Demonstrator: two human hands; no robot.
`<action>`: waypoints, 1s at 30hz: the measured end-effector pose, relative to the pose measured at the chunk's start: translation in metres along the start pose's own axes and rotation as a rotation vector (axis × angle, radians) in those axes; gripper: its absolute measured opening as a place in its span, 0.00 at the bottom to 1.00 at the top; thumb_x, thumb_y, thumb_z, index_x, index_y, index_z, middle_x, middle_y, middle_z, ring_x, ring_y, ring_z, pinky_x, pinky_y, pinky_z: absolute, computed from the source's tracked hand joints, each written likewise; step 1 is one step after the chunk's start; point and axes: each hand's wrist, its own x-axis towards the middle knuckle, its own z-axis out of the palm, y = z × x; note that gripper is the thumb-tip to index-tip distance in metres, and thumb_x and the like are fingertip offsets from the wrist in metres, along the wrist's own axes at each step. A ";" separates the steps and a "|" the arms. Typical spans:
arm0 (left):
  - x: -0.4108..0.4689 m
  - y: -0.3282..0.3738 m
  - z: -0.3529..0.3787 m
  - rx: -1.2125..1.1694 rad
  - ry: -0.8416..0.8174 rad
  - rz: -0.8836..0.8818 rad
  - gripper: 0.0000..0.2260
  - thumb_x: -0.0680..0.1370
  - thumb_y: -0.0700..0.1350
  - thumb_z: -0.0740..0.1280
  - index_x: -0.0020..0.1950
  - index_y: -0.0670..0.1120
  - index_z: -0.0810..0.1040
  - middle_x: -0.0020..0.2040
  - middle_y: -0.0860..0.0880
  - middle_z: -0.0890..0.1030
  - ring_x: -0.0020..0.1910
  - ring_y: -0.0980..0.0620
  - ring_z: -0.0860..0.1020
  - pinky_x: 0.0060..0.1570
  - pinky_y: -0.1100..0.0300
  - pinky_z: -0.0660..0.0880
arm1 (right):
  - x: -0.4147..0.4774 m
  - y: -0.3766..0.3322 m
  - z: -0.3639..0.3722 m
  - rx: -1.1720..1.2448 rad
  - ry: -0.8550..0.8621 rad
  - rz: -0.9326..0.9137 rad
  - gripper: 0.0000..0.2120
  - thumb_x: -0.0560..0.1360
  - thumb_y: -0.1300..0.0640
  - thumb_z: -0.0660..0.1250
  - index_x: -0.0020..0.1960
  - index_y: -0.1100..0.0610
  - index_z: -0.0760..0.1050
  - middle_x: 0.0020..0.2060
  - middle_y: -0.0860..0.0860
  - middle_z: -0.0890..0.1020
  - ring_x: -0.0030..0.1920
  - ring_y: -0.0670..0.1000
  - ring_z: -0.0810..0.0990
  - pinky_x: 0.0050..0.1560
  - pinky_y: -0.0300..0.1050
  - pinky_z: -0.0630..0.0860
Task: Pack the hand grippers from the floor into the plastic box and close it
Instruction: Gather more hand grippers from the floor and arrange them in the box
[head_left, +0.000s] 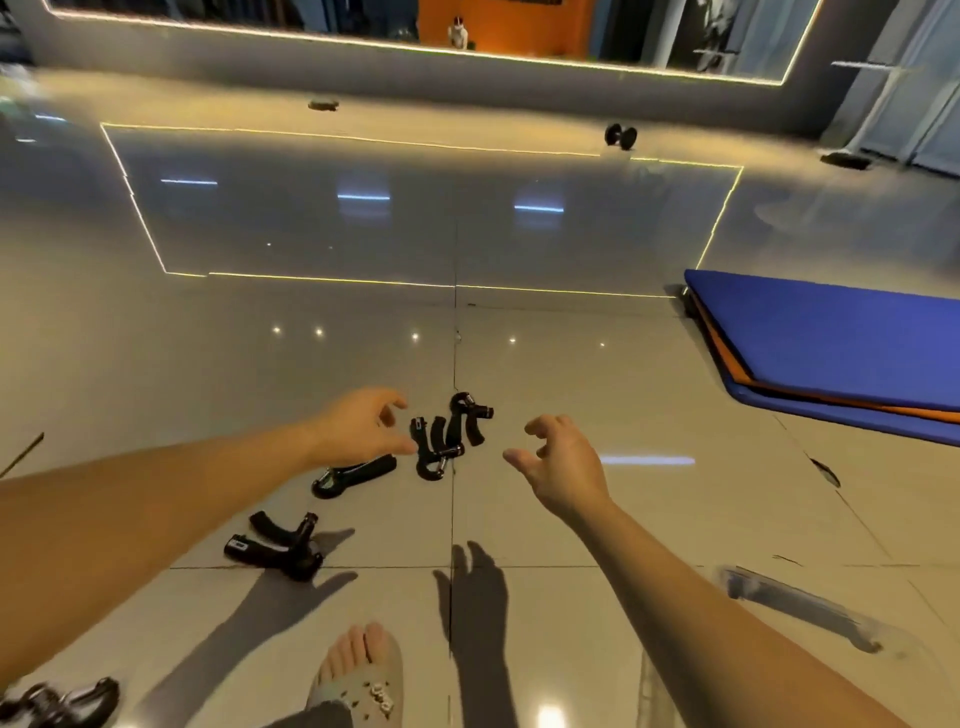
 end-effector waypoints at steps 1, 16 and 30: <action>0.010 -0.010 0.009 -0.047 0.007 -0.019 0.29 0.75 0.52 0.74 0.74 0.49 0.69 0.61 0.49 0.75 0.54 0.53 0.77 0.53 0.60 0.75 | 0.010 0.002 0.009 -0.015 -0.019 -0.003 0.24 0.76 0.42 0.71 0.67 0.51 0.74 0.64 0.47 0.76 0.55 0.48 0.80 0.57 0.49 0.79; 0.198 -0.119 0.134 -0.109 0.005 -0.150 0.39 0.73 0.60 0.75 0.79 0.51 0.63 0.71 0.46 0.72 0.67 0.47 0.73 0.65 0.49 0.74 | 0.177 0.067 0.135 -0.226 -0.271 -0.062 0.23 0.81 0.53 0.64 0.76 0.51 0.68 0.71 0.49 0.70 0.66 0.54 0.75 0.60 0.48 0.75; 0.262 -0.151 0.192 0.049 0.120 -0.025 0.47 0.69 0.62 0.76 0.82 0.51 0.56 0.82 0.50 0.55 0.81 0.48 0.50 0.78 0.45 0.55 | 0.280 0.117 0.217 -0.509 -0.501 -0.230 0.25 0.84 0.46 0.56 0.80 0.45 0.58 0.81 0.49 0.56 0.79 0.59 0.54 0.75 0.59 0.58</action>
